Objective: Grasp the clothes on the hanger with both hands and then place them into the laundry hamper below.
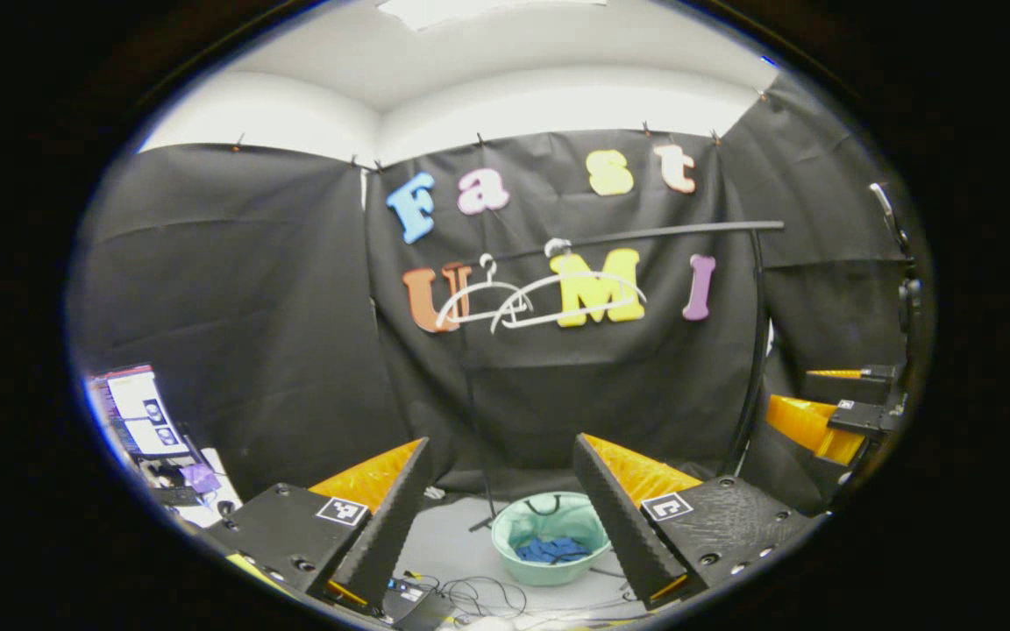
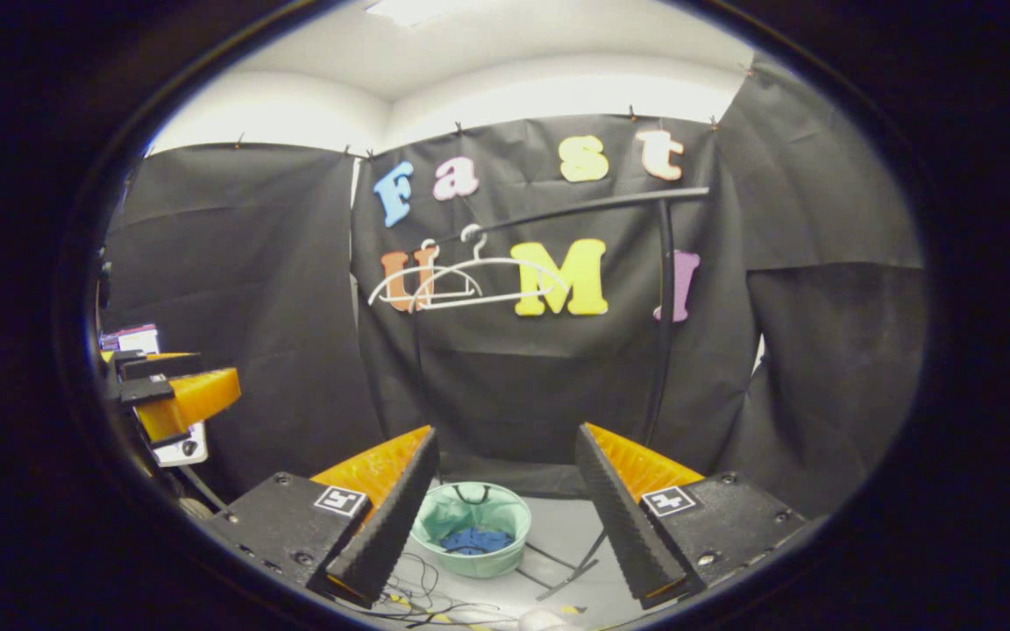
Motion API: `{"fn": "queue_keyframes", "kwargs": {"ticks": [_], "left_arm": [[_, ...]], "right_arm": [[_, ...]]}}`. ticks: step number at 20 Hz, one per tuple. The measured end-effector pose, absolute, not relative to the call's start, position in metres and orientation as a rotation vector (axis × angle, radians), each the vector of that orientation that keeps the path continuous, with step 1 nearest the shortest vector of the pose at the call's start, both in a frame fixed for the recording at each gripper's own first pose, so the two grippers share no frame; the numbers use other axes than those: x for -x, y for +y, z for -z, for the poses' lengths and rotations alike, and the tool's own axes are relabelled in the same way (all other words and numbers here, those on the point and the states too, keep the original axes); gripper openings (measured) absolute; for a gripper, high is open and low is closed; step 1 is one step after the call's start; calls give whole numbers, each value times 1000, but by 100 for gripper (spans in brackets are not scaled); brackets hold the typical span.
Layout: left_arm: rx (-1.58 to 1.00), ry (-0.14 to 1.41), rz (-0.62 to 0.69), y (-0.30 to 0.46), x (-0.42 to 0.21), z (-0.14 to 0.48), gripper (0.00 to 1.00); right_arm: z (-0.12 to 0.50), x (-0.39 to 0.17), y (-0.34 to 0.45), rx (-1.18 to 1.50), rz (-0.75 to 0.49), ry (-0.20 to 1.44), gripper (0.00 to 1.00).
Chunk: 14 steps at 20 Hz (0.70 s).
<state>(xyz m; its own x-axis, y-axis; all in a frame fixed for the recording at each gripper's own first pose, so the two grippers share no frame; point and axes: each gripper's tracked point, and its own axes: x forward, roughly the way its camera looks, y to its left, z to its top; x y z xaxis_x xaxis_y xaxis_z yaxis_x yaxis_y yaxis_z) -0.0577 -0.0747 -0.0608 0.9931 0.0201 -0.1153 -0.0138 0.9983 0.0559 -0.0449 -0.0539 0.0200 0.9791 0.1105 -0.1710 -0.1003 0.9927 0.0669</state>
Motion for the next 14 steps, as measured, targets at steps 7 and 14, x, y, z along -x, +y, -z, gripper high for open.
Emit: {"fn": "queue_keyframes", "kwargs": {"ticks": [7, 14], "left_arm": [[-3, 83, -16, -51, 119, 34, 98], [5, 57, -17, -14, 125, 25, 98]], "right_arm": [[-54, 120, -32, -56, -37, 97, 99], [-77, 127, 22, -19, -64, 48, 100]]}}
